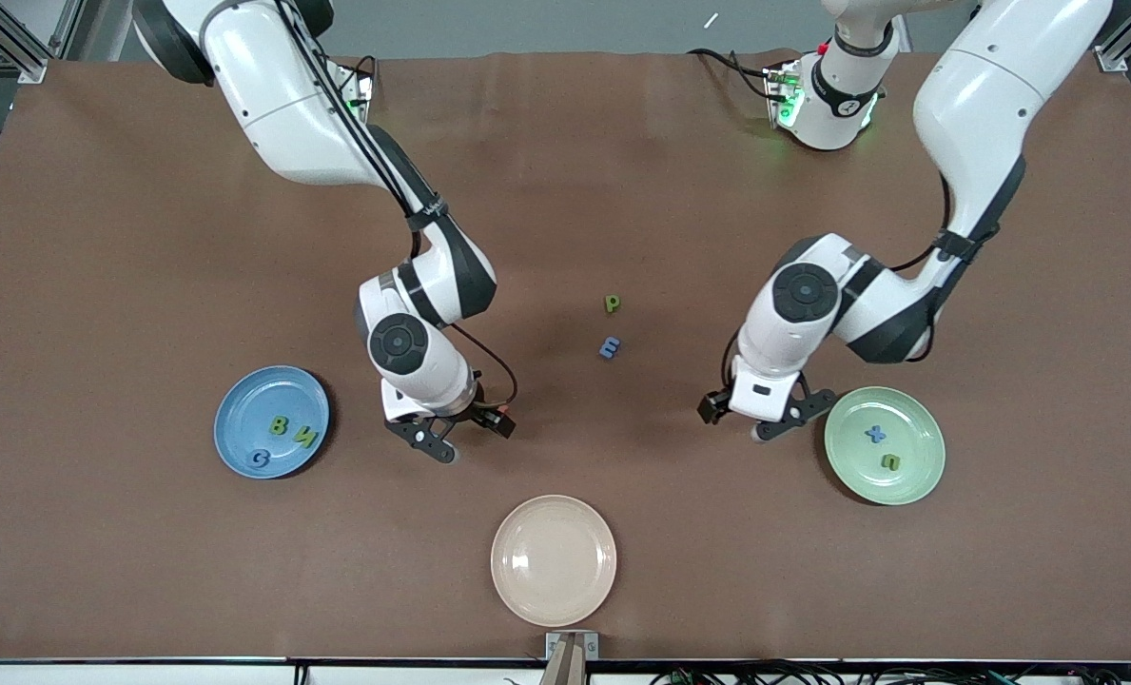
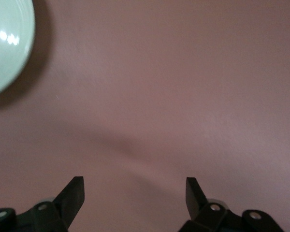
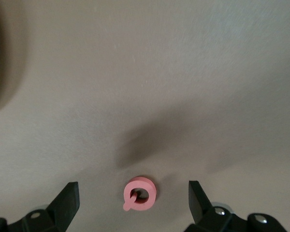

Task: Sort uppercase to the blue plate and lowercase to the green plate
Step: 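Grasp the pink Q with the right gripper while the left gripper grasps blue E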

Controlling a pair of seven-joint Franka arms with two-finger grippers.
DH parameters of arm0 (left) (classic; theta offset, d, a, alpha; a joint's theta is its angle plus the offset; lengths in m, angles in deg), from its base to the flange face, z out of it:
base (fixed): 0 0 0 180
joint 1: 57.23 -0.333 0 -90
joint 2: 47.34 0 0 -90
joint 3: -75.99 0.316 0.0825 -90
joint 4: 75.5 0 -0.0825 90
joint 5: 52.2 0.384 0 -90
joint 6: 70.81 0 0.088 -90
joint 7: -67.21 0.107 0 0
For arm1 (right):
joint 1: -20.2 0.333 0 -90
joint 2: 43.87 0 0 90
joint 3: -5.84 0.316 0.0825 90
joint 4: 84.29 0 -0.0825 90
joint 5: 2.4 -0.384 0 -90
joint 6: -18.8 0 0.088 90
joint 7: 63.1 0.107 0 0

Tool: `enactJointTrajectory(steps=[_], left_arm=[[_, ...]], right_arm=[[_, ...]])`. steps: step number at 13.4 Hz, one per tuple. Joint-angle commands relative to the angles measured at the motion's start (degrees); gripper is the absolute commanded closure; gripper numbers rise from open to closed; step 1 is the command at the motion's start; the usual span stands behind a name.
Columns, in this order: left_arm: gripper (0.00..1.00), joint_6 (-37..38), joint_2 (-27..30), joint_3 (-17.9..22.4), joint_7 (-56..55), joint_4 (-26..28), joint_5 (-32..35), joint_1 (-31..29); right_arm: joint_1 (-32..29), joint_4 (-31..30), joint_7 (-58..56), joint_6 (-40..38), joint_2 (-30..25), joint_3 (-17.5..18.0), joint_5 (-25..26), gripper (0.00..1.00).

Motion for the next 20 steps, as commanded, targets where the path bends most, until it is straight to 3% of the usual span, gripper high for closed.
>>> enactJointTrajectory(steps=[1, 3, 5, 7, 11, 15, 20], left_arm=[[0.09, 0.51, -1.76, 0.29, -7.62, -1.57, 0.80, 3.96], [0.12, 0.42, -3.25, 0.37, -11.84, -2.89, 0.09, 6.34], [0.15, 0.42, -5.44, 0.72, -16.59, -4.55, 0.01, 10.02], [0.17, 0.42, -7.99, 1.25, -23.00, -7.01, 0.09, 13.72], [0.19, 0.60, -10.02, 1.25, -27.77, -7.81, -1.39, 15.05], [0.23, 0.86, -11.17, 1.34, -29.87, -7.81, -4.30, 17.07], [0.27, 3.41, -11.43, 1.34, -33.04, -7.64, -4.30, 17.95]], right_arm=[[1.77, -0.57, 0.95, 1.52, 1.17, -0.82, -0.57, 0.05], [2.13, -1.18, 0.95, 2.23, 1.44, -0.91, -0.57, 0.12], [2.21, -1.36, 0.95, 2.23, 1.44, -0.91, -0.57, 0.27], [2.13, -1.36, 0.95, 2.23, 1.44, -0.91, -0.13, 0.48], [1.95, -1.27, 0.86, 1.97, 1.35, -0.91, -0.13, 0.96], [-0.93, 0.04, -2.11, -2.31, -0.66, -1.09, -0.04, 1.00], [-10.51, 1.98, -20.36, -12.78, -4.44, -1.09, -0.04, 1.00]])
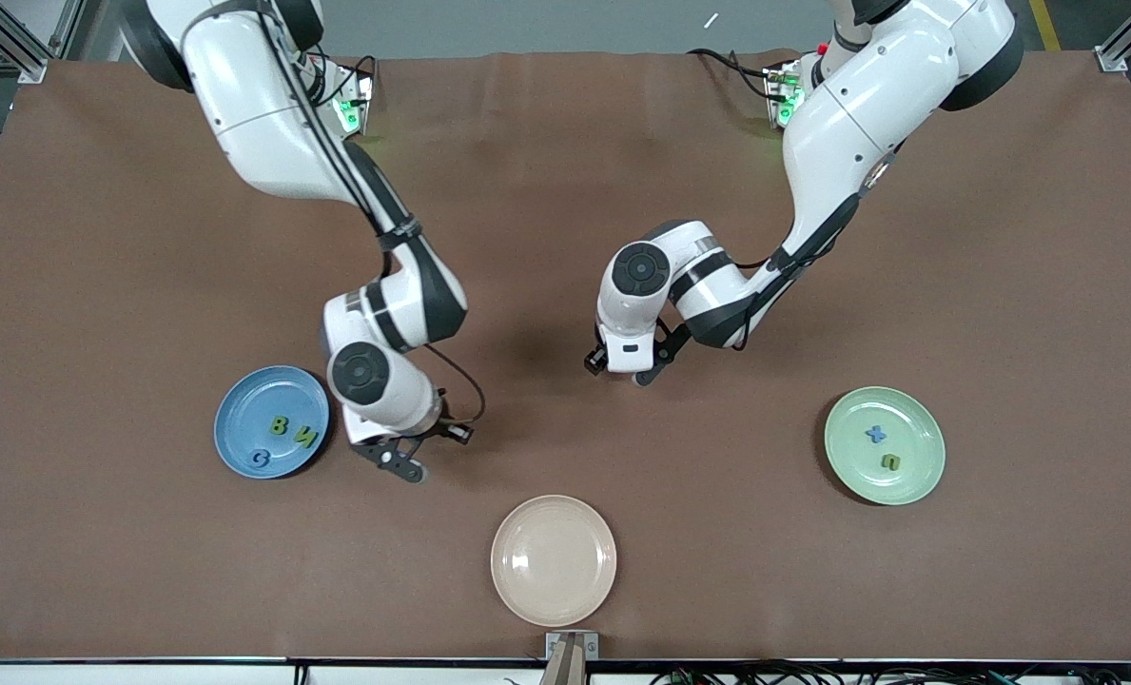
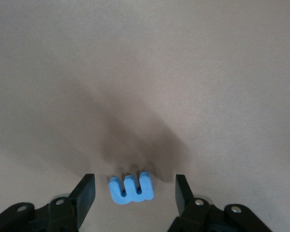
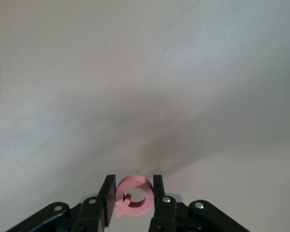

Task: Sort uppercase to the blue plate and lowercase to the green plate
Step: 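Place Q on blue plate with the right gripper while the left gripper lifts E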

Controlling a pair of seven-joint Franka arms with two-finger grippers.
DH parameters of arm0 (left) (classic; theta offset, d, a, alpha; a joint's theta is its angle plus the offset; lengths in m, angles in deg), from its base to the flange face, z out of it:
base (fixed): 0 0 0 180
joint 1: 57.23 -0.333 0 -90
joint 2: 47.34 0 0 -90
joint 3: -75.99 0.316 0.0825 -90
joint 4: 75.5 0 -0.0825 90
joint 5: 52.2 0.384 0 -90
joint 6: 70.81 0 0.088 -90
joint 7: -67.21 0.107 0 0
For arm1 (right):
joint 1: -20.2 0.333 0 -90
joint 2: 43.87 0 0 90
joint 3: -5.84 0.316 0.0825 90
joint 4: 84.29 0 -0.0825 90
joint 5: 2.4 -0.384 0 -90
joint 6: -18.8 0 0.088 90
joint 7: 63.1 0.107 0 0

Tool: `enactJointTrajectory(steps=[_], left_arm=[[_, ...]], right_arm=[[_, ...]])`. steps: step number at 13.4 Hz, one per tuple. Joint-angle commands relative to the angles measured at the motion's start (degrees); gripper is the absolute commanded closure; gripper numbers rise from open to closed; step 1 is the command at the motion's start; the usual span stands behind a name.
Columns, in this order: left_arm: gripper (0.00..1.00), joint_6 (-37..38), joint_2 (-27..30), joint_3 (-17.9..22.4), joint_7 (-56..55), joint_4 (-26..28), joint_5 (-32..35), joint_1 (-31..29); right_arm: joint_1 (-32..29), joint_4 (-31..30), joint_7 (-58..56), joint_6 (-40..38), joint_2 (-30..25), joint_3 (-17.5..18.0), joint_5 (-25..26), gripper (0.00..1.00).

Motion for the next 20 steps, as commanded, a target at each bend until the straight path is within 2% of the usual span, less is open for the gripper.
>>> enactJointTrajectory(steps=[1, 6, 11, 14, 16, 17, 18, 20], left_arm=[[0.28, 1.27, -0.23, 0.47, -1.90, -1.06, -0.73, 1.09], [0.33, 1.27, -0.40, 1.25, -3.66, -0.89, -0.73, 1.88], [0.37, 1.27, -1.11, 1.78, -4.54, -1.24, -0.64, 2.67], [0.42, 1.18, -1.19, 2.13, -4.63, -1.24, -0.64, 3.28], [0.46, 1.18, -1.19, 2.14, -4.72, -1.24, -0.73, 3.46], [0.50, 1.18, -1.19, 2.14, -4.89, -1.24, -0.64, 3.46], [0.57, 1.18, -1.19, 2.14, -5.16, -1.24, -0.64, 3.46], [0.70, 1.18, -1.19, 2.14, -4.98, -1.24, -0.56, 3.46]], right_arm=[[-6.01, -1.42, -11.76, -4.76, -3.97, 0.90, 0.00, 1.00], [-13.84, -3.79, -27.69, -7.85, -6.52, -0.25, 5.18, 0.99], [-19.91, -9.76, -42.20, -4.70, -7.84, -0.25, 5.28, 0.98], [-21.94, -13.28, -47.21, -1.27, -8.11, -0.25, 5.28, 0.90], [-22.82, -13.55, -47.76, -0.82, -7.93, -0.25, 5.28, 0.74], [-23.34, -13.55, -47.76, -0.82, -7.93, -0.25, 5.28, 0.52], [-23.52, -13.55, -47.76, -0.82, -7.93, -0.25, 5.28, 0.26], [-23.44, -13.12, -47.76, -0.73, -8.11, -0.25, 5.28, 0.01]])
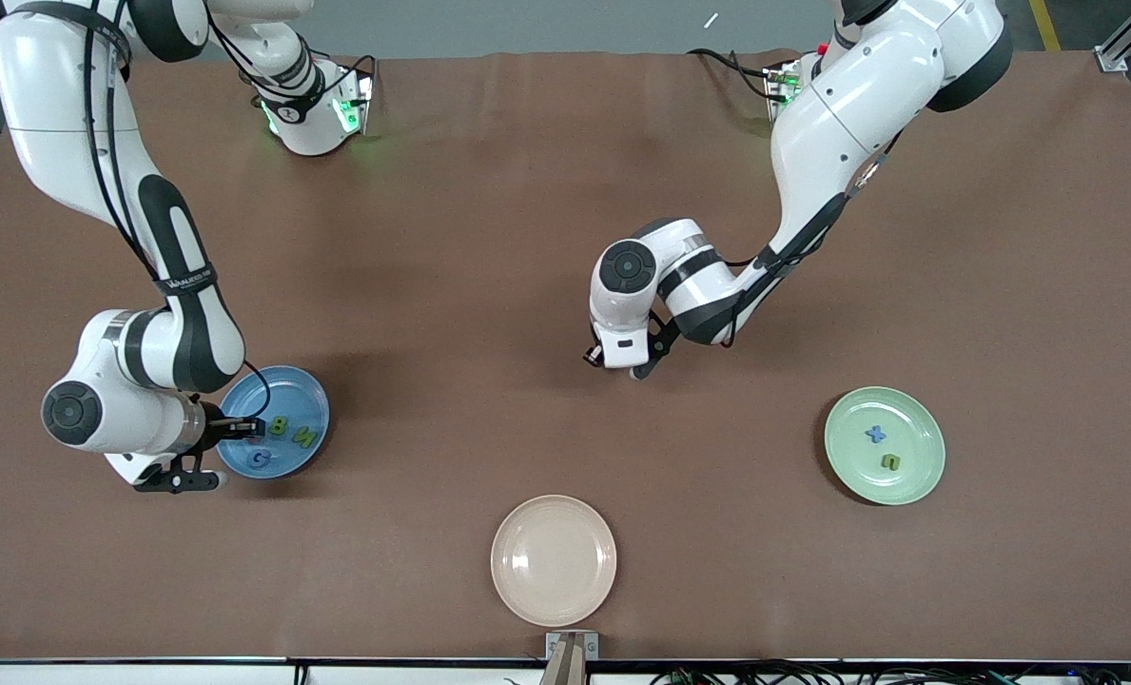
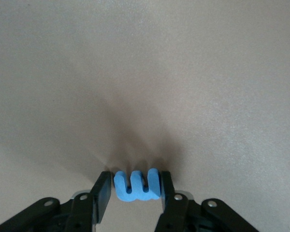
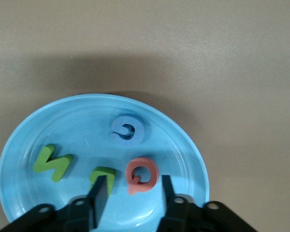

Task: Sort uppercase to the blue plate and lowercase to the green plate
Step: 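Place Q on blue plate with the right gripper while the left gripper lifts E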

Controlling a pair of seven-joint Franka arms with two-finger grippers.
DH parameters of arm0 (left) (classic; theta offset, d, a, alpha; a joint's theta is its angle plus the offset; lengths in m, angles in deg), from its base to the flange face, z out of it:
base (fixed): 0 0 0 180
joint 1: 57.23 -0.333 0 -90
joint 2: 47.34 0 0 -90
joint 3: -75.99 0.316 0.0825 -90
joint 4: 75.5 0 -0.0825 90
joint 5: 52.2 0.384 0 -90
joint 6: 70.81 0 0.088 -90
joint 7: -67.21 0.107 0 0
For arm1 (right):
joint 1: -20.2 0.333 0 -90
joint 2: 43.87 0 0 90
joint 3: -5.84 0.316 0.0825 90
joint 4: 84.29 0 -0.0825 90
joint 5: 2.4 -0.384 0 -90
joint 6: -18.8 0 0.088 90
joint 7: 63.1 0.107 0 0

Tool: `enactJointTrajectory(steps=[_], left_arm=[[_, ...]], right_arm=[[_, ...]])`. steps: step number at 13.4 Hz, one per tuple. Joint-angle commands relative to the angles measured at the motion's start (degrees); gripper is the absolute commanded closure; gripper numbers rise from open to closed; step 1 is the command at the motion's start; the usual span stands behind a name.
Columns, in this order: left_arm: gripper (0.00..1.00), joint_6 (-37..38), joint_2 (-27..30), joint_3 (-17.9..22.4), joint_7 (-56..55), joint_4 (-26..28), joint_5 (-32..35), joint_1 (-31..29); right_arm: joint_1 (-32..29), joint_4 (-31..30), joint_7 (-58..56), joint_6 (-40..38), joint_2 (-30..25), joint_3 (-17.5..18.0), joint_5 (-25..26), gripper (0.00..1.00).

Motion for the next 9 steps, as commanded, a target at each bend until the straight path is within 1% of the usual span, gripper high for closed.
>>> enactJointTrajectory(steps=[1, 3, 4, 5, 9], left_arm=[[0.77, 0.66, -0.67, 0.81, -0.49, -0.76, -0.50, 1.13], [0.89, 0.66, -0.15, 0.81, -0.31, -0.93, 0.29, 0.43], [0.93, 0.75, 0.38, 0.81, -0.23, -0.93, 0.64, -0.01], [0.93, 1.53, 1.43, 1.59, 0.38, -1.02, 1.43, -0.45], [0.95, 7.68, 1.79, 2.82, 9.24, -6.63, 2.14, -2.12]], right_arm=[[-0.71, -2.06, -0.63, 0.73, -3.05, 0.92, 0.79, 0.00], [-0.71, -0.74, -0.72, 0.65, -4.62, 0.92, 0.79, 0.00], [-0.71, -0.65, -0.72, 0.65, -6.20, 0.92, 0.79, 0.00], [-0.63, -0.56, -0.72, 0.56, -8.13, 0.92, 0.79, 0.00], [-0.36, -0.47, -0.45, -0.58, -14.46, 1.10, 0.70, 0.00]])
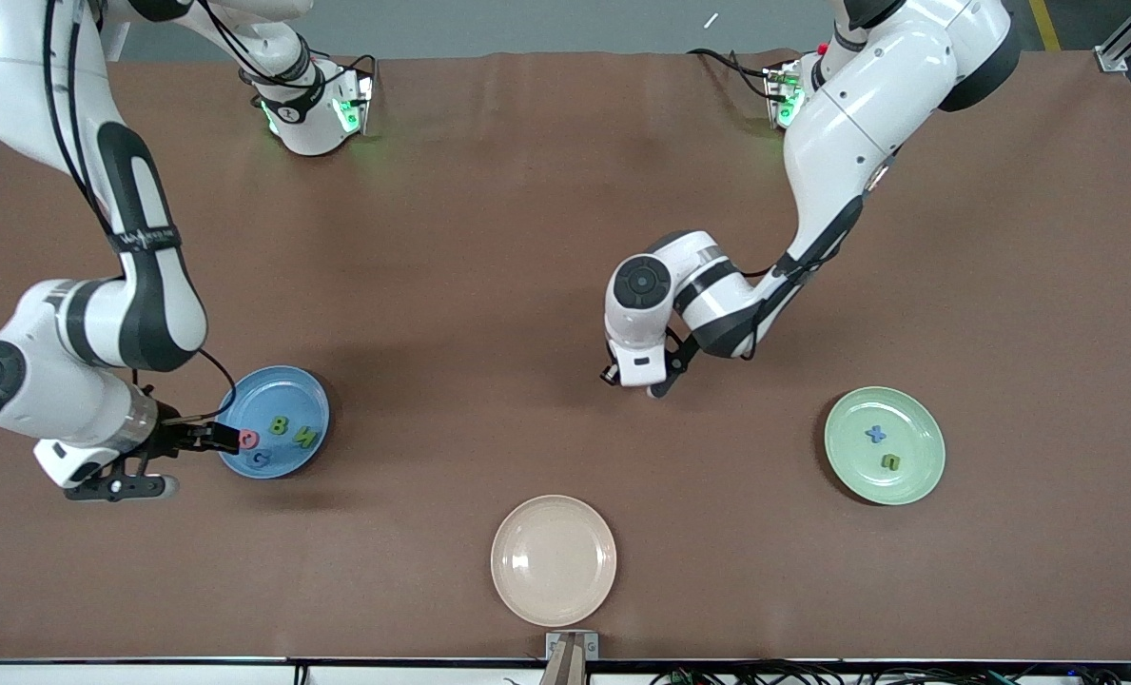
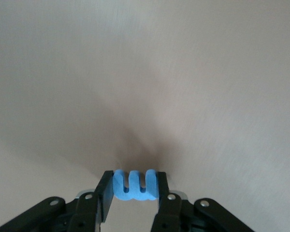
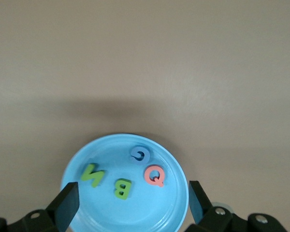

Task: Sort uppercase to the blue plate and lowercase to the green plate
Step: 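Place Q on blue plate with the right gripper while the left gripper lifts E, then retract the right gripper to rest while the left gripper carries E toward green plate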

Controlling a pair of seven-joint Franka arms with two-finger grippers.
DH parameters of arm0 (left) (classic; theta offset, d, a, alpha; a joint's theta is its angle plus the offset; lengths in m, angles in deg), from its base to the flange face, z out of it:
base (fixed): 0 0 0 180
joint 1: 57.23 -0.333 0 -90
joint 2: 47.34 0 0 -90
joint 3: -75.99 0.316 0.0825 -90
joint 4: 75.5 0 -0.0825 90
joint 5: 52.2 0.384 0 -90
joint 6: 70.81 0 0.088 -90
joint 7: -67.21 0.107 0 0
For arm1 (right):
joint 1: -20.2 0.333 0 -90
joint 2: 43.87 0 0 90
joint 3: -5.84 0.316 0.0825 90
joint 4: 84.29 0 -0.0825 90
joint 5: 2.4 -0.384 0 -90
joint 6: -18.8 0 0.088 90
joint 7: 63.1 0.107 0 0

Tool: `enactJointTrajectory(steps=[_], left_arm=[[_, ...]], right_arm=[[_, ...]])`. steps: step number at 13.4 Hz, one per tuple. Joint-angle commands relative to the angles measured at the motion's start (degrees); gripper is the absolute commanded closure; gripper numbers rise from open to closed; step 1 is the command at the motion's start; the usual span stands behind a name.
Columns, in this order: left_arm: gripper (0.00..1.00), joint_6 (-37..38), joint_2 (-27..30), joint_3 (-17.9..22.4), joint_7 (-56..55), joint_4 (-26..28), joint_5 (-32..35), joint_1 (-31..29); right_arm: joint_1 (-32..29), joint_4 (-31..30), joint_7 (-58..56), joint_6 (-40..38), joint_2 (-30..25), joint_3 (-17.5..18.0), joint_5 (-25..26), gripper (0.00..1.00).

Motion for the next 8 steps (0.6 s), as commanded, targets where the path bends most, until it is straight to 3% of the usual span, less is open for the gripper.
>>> enactJointTrajectory(steps=[1, 8], left_arm=[[0.95, 3.74, 1.20, 0.75, 5.80, -3.26, 0.88, -1.36], [0.96, 3.74, 1.38, 0.84, 23.99, -8.11, 0.88, -10.67]], right_arm=[[-0.47, -2.25, -0.41, -1.95, -6.22, 0.65, 0.77, 0.00], [-0.46, -0.14, 2.13, -13.74, -18.79, 1.01, 0.68, 0.00]])
